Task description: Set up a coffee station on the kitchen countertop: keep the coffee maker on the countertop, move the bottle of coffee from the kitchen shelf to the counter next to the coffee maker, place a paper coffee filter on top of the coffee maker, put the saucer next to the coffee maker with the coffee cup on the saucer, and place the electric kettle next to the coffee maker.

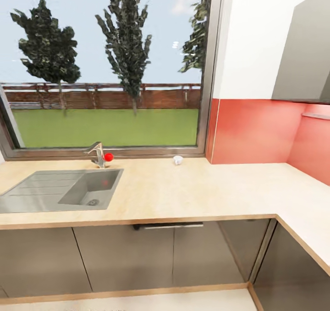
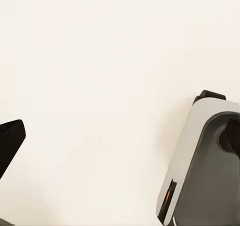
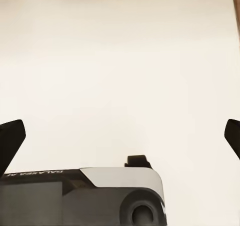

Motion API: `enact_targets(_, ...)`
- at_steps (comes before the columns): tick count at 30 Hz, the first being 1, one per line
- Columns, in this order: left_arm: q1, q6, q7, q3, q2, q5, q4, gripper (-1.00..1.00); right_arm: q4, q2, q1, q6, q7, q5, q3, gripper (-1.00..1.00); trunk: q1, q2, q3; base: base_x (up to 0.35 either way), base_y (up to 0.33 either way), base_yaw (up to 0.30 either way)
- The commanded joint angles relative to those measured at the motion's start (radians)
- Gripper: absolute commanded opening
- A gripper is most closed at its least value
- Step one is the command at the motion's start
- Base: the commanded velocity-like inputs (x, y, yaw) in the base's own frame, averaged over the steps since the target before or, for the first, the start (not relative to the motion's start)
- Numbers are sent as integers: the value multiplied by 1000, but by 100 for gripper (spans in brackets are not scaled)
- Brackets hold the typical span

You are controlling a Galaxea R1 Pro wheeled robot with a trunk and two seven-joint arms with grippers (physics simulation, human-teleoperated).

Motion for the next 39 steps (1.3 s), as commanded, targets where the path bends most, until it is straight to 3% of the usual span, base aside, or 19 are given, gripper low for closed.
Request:
enact_targets(1, 1, -1, 1, 3, 0, 2, -2, 100, 0, 0, -1, -2, -3, -7, 9, 100, 0, -1, -1, 7, -6, 246)
enact_targets(20, 1, -2, 1, 3, 1, 0, 1, 100, 0, -1, -1, -7, -3, -8, 9, 100, 0, -1, 1, 57, -158, 15)
enact_targets(21, 3, -3, -1, 1, 16, -3, 0, 100, -1, 3, -1, -6, -2, -5, 11, 100, 0, -1, 1, 0, 0, 0)
enact_targets(24, 3, -3, -1, 0, 18, -5, 0, 100, -15, 5, -1, -8, -3, 0, 11, 100, 0, -1, 1, 0, 0, 0)
enact_targets(26, 4, -2, -1, -1, 17, -5, 0, 100, -129, 3, -1, -27, -5, 4, 10, 100, 0, -1, 1, 0, 0, 0)
enact_targets(31, 4, 0, -1, -1, 15, -5, 0, 100, -304, 7, -1, -111, -8, 5, 11, 100, 0, -1, 1, -37, 0, 0)
enact_targets(36, 4, 1, -1, -5, 13, -7, 1, 100, -425, 48, -1, -224, -10, 20, 10, 100, 0, -1, 1, -271, 0, 0)
enact_targets(39, 4, 2, -2, -7, 10, -8, 2, 100, -501, 56, -2, -280, -11, 39, 9, 100, 0, -1, 1, -306, 0, 0)
